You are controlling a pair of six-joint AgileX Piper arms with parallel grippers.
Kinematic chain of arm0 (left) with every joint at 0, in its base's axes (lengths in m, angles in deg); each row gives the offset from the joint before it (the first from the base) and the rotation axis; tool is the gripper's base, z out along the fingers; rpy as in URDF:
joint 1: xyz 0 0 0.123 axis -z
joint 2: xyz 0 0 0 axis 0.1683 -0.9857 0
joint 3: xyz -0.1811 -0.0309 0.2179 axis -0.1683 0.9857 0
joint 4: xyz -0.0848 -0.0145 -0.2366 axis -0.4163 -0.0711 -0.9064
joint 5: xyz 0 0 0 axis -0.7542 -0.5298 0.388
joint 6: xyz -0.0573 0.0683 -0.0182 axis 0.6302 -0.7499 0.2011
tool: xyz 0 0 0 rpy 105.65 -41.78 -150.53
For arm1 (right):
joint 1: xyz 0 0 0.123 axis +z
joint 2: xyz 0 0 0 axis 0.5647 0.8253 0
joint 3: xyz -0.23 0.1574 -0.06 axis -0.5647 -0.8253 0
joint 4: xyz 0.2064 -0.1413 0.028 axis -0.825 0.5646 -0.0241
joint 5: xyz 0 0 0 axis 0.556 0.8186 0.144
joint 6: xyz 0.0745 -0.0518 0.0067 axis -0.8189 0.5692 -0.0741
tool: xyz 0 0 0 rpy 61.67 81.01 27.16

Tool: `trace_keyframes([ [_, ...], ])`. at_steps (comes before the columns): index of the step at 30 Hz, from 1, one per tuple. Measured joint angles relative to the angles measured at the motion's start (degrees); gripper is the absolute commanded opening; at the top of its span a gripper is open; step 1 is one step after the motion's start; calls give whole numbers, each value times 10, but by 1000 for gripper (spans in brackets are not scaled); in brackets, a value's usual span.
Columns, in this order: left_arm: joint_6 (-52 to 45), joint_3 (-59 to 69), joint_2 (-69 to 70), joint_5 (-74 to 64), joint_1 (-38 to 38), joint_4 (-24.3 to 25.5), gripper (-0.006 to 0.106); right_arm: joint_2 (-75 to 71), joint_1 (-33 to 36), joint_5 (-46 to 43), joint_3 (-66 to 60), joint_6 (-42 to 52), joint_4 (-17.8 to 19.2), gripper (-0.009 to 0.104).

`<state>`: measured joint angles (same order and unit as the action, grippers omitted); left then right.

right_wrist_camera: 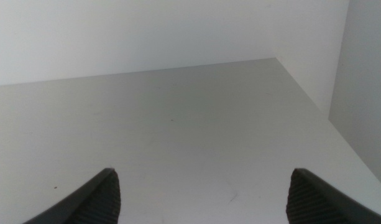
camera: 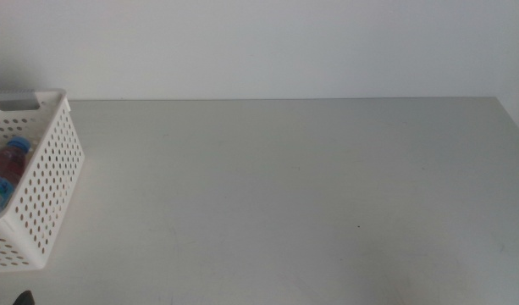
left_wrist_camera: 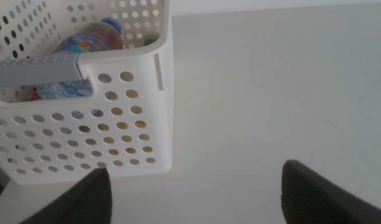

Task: Use arms to grab the bottles and put them into the dustbin to the left of the table.

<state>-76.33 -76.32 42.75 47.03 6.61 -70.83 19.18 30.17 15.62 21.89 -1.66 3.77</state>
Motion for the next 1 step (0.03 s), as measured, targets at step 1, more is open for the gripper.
trace_keyframes([
  [1, 0, 0, 0, 0, 1, 0, 94, 0, 0, 0, 0, 0, 0, 71],
])
